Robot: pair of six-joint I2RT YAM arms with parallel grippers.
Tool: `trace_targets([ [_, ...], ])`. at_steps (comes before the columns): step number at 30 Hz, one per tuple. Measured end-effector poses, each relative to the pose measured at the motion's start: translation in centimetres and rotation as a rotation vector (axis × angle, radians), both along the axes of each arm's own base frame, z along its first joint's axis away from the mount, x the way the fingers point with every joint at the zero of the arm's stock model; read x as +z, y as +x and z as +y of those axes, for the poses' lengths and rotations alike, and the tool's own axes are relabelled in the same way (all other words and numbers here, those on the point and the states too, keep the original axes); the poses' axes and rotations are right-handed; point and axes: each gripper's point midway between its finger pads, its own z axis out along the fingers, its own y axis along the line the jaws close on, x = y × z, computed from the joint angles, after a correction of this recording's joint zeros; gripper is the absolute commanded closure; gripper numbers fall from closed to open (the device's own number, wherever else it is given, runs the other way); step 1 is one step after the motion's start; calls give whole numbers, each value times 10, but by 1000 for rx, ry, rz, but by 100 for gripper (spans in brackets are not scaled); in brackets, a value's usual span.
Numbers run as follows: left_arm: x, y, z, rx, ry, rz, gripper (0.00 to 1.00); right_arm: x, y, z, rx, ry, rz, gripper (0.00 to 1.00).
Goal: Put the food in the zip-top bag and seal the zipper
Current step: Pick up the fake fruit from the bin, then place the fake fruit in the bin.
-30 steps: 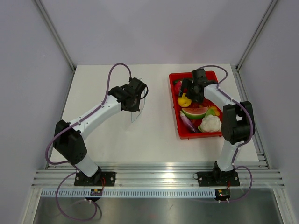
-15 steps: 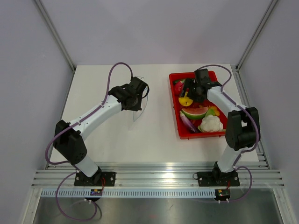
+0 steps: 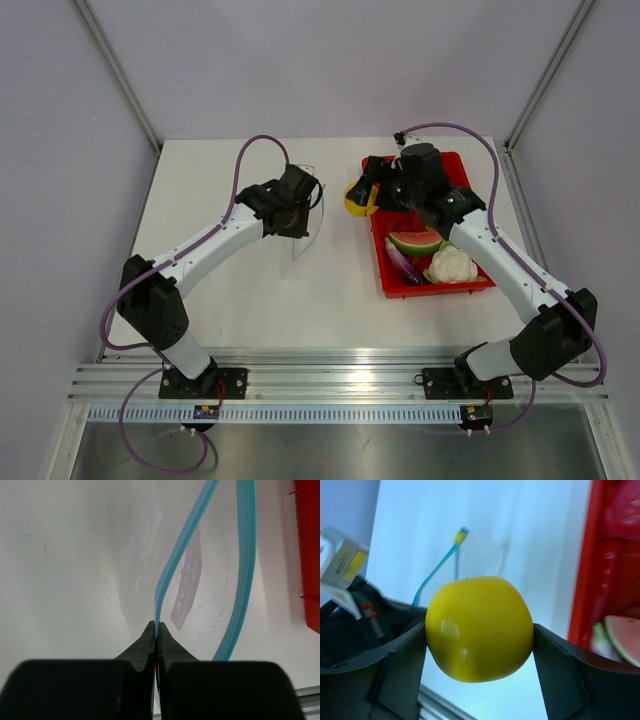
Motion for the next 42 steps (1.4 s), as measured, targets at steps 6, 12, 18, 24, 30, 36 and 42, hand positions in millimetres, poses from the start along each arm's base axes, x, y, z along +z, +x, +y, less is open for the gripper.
trace_targets([
  [6,1,0,-7,-9,-34,2,100,-1,-22,59,136,100,46,44],
  [12,1,-2,-10,-16,-49,12,100,-11,-27,100,206,141,90,44],
  [18,0,1,-3,7,-44,18,100,-18,-24,110,209,157,116,44],
  [24,2,2,-6,-1,-68,18,100,-27,-17,108,178,133,129,44],
  [30,18,-4,-29,-66,-165,-6,100,-75,-12,96,102,22,226,44],
  [36,22,-4,-36,-94,-239,1,100,-83,-11,85,60,-28,238,45],
  [42,16,-10,-43,-134,-307,42,100,-89,-13,77,36,-65,251,45],
])
